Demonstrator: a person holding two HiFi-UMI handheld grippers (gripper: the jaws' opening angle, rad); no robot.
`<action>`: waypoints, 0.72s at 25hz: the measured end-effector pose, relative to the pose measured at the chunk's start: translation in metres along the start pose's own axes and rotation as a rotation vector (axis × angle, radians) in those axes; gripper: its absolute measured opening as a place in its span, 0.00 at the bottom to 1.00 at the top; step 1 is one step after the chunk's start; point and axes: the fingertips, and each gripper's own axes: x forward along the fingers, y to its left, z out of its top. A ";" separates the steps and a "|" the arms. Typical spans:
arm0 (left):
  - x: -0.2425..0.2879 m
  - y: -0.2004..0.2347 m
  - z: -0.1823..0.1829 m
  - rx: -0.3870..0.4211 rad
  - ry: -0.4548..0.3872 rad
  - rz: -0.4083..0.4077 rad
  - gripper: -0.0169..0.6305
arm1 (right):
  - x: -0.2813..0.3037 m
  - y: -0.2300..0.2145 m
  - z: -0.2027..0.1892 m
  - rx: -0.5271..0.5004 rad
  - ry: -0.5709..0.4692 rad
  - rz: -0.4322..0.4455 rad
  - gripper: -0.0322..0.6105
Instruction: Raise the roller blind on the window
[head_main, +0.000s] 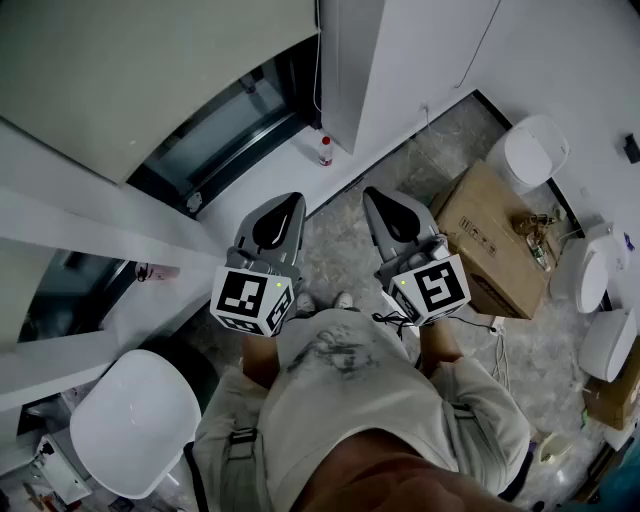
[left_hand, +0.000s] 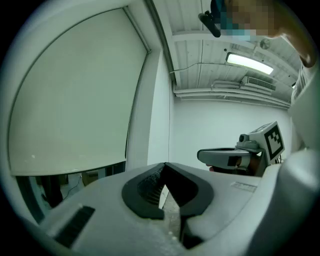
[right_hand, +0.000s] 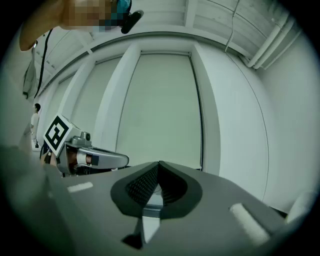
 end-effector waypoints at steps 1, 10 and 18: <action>0.000 -0.001 -0.001 0.001 0.001 0.001 0.03 | -0.002 0.000 -0.003 0.006 0.017 -0.005 0.06; -0.002 -0.009 0.001 0.007 -0.003 0.011 0.03 | -0.009 -0.002 0.004 0.021 -0.025 -0.007 0.06; 0.001 -0.018 0.005 0.018 -0.022 0.054 0.03 | -0.019 -0.012 -0.006 0.081 0.003 -0.032 0.06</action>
